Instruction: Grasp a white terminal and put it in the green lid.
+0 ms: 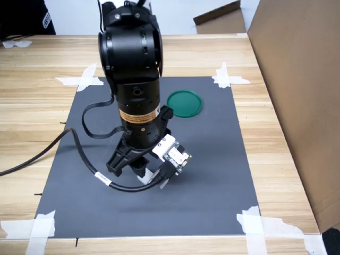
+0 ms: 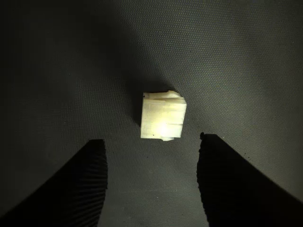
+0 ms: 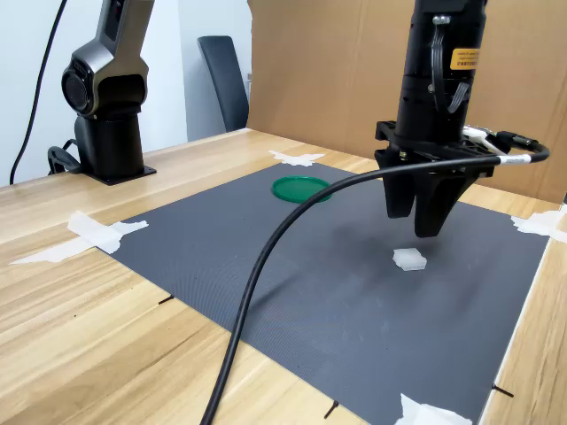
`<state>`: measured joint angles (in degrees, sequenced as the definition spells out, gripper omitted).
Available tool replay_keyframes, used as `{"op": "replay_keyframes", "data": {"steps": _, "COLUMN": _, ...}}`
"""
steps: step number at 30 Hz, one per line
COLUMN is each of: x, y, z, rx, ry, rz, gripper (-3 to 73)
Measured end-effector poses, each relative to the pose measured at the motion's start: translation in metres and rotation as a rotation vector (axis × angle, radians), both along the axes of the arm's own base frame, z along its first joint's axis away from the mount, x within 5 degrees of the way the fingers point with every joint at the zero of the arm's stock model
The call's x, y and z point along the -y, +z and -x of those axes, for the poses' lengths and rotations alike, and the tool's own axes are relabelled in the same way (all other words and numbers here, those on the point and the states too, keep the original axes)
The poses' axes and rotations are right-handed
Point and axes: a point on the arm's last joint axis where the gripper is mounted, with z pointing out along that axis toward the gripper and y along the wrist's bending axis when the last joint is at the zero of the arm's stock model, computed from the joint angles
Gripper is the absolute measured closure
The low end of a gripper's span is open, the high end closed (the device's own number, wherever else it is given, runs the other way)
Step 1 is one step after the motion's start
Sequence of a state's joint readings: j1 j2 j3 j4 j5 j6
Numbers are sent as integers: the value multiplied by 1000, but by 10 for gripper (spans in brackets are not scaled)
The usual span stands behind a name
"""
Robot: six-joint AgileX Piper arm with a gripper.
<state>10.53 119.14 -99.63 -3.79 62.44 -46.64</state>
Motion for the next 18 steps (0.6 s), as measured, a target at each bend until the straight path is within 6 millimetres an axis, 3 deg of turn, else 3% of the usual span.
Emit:
{"op": "replay_keyframes", "data": {"steps": 12, "x": 1, "y": 1, "z": -3, "rx": 39, "ry": -17, "rz": 2, "gripper": 206}}
{"op": "replay_keyframes", "data": {"steps": 18, "x": 0, "y": -15, "z": -7, "rx": 12, "ry": -56, "rz": -3, "gripper": 206}}
